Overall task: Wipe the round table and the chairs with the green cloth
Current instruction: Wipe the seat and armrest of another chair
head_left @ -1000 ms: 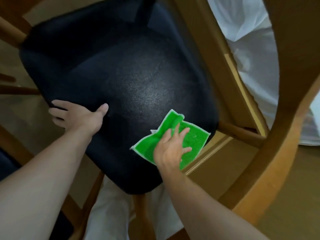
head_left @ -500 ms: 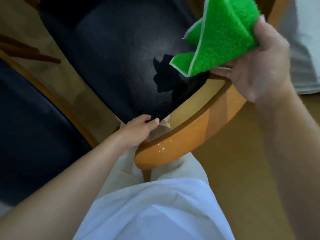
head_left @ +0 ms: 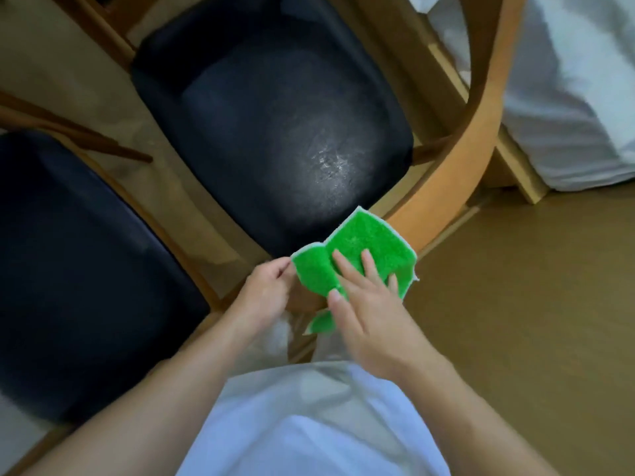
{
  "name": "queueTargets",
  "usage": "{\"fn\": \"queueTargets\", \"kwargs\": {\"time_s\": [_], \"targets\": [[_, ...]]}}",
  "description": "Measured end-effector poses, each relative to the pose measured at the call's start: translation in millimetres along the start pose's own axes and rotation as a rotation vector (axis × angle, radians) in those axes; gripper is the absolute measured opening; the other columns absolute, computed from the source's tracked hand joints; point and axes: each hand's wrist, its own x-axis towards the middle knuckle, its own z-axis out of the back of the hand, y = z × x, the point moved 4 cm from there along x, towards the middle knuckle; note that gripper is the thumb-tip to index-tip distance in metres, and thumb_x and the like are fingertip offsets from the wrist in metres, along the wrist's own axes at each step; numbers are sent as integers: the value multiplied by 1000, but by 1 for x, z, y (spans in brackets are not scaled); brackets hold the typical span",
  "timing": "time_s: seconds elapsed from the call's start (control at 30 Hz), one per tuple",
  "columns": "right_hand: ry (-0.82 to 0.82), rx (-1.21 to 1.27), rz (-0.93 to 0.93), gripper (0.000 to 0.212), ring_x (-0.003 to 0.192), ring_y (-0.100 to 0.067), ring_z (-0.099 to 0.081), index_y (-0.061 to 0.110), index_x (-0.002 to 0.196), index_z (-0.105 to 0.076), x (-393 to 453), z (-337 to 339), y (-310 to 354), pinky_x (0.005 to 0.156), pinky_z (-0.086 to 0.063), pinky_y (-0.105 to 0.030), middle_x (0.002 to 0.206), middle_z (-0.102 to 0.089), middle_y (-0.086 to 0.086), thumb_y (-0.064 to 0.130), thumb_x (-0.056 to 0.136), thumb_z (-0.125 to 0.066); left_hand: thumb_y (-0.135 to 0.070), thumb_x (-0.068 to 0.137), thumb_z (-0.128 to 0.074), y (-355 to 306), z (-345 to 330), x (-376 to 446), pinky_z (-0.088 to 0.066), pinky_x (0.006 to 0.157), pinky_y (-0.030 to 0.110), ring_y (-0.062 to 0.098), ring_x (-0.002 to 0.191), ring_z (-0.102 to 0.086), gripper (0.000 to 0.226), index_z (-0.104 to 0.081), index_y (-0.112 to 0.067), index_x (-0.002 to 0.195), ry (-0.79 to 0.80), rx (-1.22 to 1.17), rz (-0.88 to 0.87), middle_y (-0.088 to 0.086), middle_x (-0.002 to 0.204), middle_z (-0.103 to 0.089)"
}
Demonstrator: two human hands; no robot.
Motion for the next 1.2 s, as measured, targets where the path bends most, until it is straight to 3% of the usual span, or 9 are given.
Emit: {"fn": "queueTargets", "kwargs": {"time_s": [0.07, 0.17, 0.3, 0.37, 0.53, 0.67, 0.87, 0.97, 1.2], "targets": [[-32, -252, -40, 56, 136, -29, 38, 44, 150, 1, 9, -44, -1, 109, -2, -71, 156, 26, 12, 53, 98, -16, -6, 88, -52, 9, 5, -6, -52, 89, 43, 21, 93, -67, 27, -74, -22, 94, -9, -14, -15, 1, 93, -74], [-317, -284, -96, 58, 144, -36, 21, 46, 149, -13, 25, -45, -10, 104, -4, -77, 162, 3, 7, 58, 94, -20, -19, 80, -55, 16, 10, -7, -52, 84, 49, 21, 83, -66, 18, -71, -15, 87, 38, 136, -53, 5, 85, -73], [-510, -178, -373, 66, 146, -36, 14, 40, 152, -16, 65, 8, -46, 103, 2, -78, 163, 4, 7, 60, 90, -26, -25, 97, -50, 15, 14, -2, -43, 103, 41, 15, 115, -58, 39, -51, -24, 136, 199, 221, -97, -1, 127, -61], [-577, -171, -474, 66, 146, -39, 14, 33, 153, -13, 75, 27, -51, 104, 2, -77, 163, 7, 3, 55, 93, -30, -24, 99, -48, 15, 14, -2, -43, 103, 41, 17, 114, -58, 44, -43, -25, 142, 239, 212, -96, -2, 128, -60], [-577, -277, -371, 64, 147, -40, 3, 24, 153, -24, 54, -36, -2, 107, -2, -74, 163, -6, -6, 50, 94, -30, -15, 97, -49, 7, 15, -8, -49, 74, 34, 18, 75, -59, 22, -69, -18, 106, 235, 238, -172, -1, 90, -69], [-507, -332, -218, 60, 146, -37, -18, 22, 145, -43, 42, -72, 23, 109, -13, -69, 157, -31, -4, 47, 94, -24, -13, 89, -50, 8, 24, -11, -51, 76, 42, 29, 88, -65, 16, -65, -10, 88, 154, 451, -158, 8, 87, -70], [-617, -280, -393, 62, 149, -27, -2, 26, 150, -30, 79, 26, -52, 116, -2, -58, 163, -10, 2, 47, 92, -33, -22, 94, -55, 2, 23, -9, -42, 101, 29, 7, 114, -57, 40, -55, -24, 134, 183, 485, -203, -5, 125, -64], [-680, -222, -500, 65, 149, -29, 3, 23, 153, -20, 90, 49, -62, 116, -2, -60, 163, -1, 0, 44, 93, -34, -28, 94, -55, -4, 26, -5, -40, 101, 24, 5, 117, -54, 45, -48, -27, 138, 213, 601, -207, -10, 129, -60], [-624, -248, -333, 62, 146, -36, -18, 20, 149, -37, 45, -64, 18, 110, -12, -67, 159, -26, -4, 47, 93, -31, -21, 83, -54, -32, 24, -3, -50, 64, 29, 22, 79, -63, 15, -68, -14, 85, 285, 997, -263, 3, 82, -69]]}}
